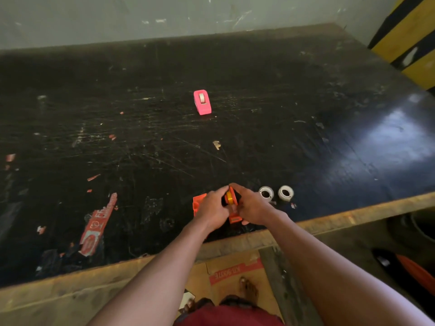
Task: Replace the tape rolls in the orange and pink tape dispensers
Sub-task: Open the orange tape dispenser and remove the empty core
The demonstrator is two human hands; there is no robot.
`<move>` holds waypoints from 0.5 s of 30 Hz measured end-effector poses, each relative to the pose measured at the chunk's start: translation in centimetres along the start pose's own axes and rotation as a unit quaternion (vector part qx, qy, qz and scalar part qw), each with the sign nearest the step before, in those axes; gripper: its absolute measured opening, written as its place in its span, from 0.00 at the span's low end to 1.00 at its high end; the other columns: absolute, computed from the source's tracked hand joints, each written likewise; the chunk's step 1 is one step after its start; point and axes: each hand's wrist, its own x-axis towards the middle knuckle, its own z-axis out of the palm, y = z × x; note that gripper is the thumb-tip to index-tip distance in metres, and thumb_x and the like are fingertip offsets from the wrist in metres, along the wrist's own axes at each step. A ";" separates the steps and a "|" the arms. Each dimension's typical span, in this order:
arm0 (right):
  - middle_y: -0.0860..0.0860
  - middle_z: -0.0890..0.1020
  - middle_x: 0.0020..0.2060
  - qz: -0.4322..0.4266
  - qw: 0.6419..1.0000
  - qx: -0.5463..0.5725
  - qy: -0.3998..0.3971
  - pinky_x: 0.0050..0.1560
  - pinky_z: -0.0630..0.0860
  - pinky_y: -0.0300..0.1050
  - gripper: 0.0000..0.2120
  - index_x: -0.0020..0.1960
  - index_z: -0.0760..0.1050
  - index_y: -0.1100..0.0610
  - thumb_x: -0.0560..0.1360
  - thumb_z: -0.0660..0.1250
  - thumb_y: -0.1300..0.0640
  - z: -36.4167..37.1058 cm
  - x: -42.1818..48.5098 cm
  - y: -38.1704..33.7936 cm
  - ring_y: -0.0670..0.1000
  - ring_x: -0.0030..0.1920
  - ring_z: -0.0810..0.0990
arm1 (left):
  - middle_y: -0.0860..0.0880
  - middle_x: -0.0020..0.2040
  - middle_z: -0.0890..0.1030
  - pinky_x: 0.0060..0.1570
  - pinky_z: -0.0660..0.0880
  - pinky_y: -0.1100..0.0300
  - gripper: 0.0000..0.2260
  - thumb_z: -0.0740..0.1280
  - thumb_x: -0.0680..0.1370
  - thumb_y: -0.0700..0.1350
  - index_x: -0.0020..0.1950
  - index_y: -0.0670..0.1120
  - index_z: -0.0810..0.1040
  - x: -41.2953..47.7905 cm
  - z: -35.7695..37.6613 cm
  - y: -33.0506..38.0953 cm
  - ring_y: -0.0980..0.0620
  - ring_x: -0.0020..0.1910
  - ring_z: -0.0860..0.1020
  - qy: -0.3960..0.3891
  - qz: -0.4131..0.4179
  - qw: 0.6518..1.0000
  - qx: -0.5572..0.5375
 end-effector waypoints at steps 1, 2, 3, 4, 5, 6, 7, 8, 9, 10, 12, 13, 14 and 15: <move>0.56 0.83 0.52 0.002 1.000 0.014 -0.001 0.41 0.85 0.54 0.28 0.71 0.64 0.43 0.76 0.66 0.61 0.1 0.0 0.1 0.56 0.45 0.86 | 0.47 0.68 0.79 0.68 0.74 0.50 0.27 0.72 0.77 0.45 0.76 0.52 0.72 0.3 0.3 0.0 0.47 0.68 0.78 0.007 -0.003 1.000 0.005; 0.56 0.83 0.52 0.008 0.999 0.032 -0.005 0.39 0.85 0.52 0.28 0.72 0.63 0.44 0.76 0.65 0.62 0.1 0.1 0.2 0.55 0.43 0.86 | 0.46 0.66 0.80 0.67 0.74 0.51 0.25 0.72 0.77 0.45 0.74 0.52 0.73 0.4 0.4 0.2 0.46 0.66 0.78 0.020 -0.009 1.000 0.011; 0.57 0.83 0.52 0.016 0.999 0.051 -0.010 0.37 0.85 0.52 0.29 0.72 0.63 0.44 0.76 0.64 0.63 0.1 0.2 0.2 0.55 0.42 0.87 | 0.46 0.65 0.80 0.66 0.74 0.52 0.23 0.72 0.78 0.44 0.73 0.51 0.75 0.5 0.3 0.4 0.46 0.65 0.78 0.036 -0.012 0.999 0.022; 0.57 0.83 0.52 0.022 0.998 0.064 -0.013 0.37 0.85 0.51 0.30 0.73 0.63 0.45 0.75 0.64 0.65 0.1 0.2 0.2 0.55 0.42 0.87 | 0.45 0.65 0.79 0.65 0.74 0.53 0.22 0.72 0.78 0.43 0.72 0.50 0.76 0.4 0.2 0.6 0.45 0.65 0.78 0.045 -0.014 0.998 0.037; 0.57 0.83 0.52 0.024 0.997 0.069 -0.014 0.36 0.85 0.50 0.31 0.74 0.62 0.45 0.75 0.64 0.66 0.0 0.2 0.2 0.54 0.41 0.87 | 0.45 0.65 0.79 0.65 0.73 0.53 0.21 0.71 0.79 0.42 0.71 0.49 0.76 0.4 0.1 0.7 0.46 0.65 0.78 0.047 -0.015 0.998 0.049; 0.57 0.83 0.51 0.024 0.997 0.069 -0.014 0.36 0.85 0.49 0.32 0.74 0.62 0.45 0.75 0.64 0.66 0.0 0.2 0.1 0.54 0.41 0.87 | 0.45 0.66 0.79 0.65 0.73 0.53 0.20 0.71 0.79 0.42 0.71 0.48 0.75 0.3 0.0 0.7 0.46 0.66 0.77 0.049 -0.016 0.997 0.054; 0.57 0.83 0.50 0.027 0.997 0.066 -0.012 0.35 0.85 0.47 0.33 0.75 0.61 0.45 0.75 0.64 0.67 0.0 0.1 0.1 0.53 0.40 0.87 | 0.46 0.66 0.79 0.66 0.73 0.53 0.20 0.70 0.79 0.41 0.71 0.48 0.75 0.1 -0.1 0.5 0.46 0.66 0.77 0.053 -0.019 0.997 0.054; 0.57 0.83 0.50 0.032 0.997 0.063 -0.009 0.34 0.84 0.45 0.34 0.76 0.60 0.45 0.75 0.64 0.67 0.0 0.0 0.0 0.53 0.40 0.87 | 0.46 0.66 0.79 0.65 0.74 0.54 0.21 0.70 0.79 0.41 0.72 0.47 0.74 -0.2 -0.3 0.3 0.47 0.66 0.78 0.059 -0.028 0.997 0.049; 0.58 0.83 0.50 0.035 0.997 0.062 -0.006 0.35 0.84 0.46 0.34 0.76 0.59 0.45 0.75 0.63 0.67 0.0 -0.1 0.0 0.54 0.41 0.87 | 0.46 0.66 0.80 0.64 0.74 0.55 0.21 0.71 0.79 0.42 0.72 0.47 0.74 -0.5 -0.5 0.0 0.47 0.66 0.79 0.064 -0.043 0.996 0.042; 0.58 0.83 0.50 0.040 0.997 0.065 -0.004 0.36 0.85 0.48 0.34 0.76 0.59 0.45 0.76 0.63 0.68 0.1 0.0 0.0 0.55 0.41 0.87 | 0.46 0.65 0.81 0.61 0.75 0.56 0.22 0.72 0.78 0.43 0.72 0.47 0.75 -0.9 -0.7 -0.3 0.48 0.64 0.80 0.068 -0.055 0.996 0.035; 0.58 0.83 0.50 0.048 0.996 0.071 0.002 0.37 0.85 0.51 0.35 0.77 0.58 0.46 0.75 0.64 0.68 0.4 0.0 0.0 0.56 0.41 0.87 | 0.48 0.61 0.83 0.55 0.77 0.60 0.21 0.73 0.77 0.44 0.70 0.48 0.77 -1.5 -1.1 -0.9 0.51 0.60 0.82 0.065 -0.054 0.996 0.024; 0.59 0.83 0.51 0.049 0.996 0.069 0.008 0.39 0.85 0.53 0.36 0.77 0.58 0.46 0.75 0.65 0.68 0.6 0.1 0.0 0.56 0.41 0.87 | 0.49 0.61 0.84 0.55 0.77 0.60 0.21 0.74 0.76 0.44 0.69 0.48 0.77 -1.7 -1.3 -0.9 0.51 0.58 0.82 0.062 -0.045 0.997 0.017; 0.60 0.83 0.52 0.054 0.996 0.063 0.017 0.41 0.85 0.54 0.37 0.78 0.58 0.47 0.75 0.66 0.67 0.6 0.2 0.1 0.57 0.42 0.87 | 0.49 0.60 0.84 0.56 0.77 0.60 0.21 0.74 0.76 0.44 0.68 0.48 0.78 -1.8 -1.3 -0.8 0.52 0.58 0.82 0.063 -0.036 0.997 0.009; 0.59 0.83 0.54 0.059 0.996 0.055 0.026 0.45 0.84 0.55 0.37 0.78 0.58 0.48 0.74 0.68 0.65 0.7 0.3 0.2 0.57 0.45 0.86 | 0.49 0.61 0.83 0.57 0.77 0.60 0.21 0.75 0.75 0.44 0.68 0.48 0.78 -1.8 -1.4 -0.6 0.52 0.59 0.82 0.070 -0.028 0.997 0.002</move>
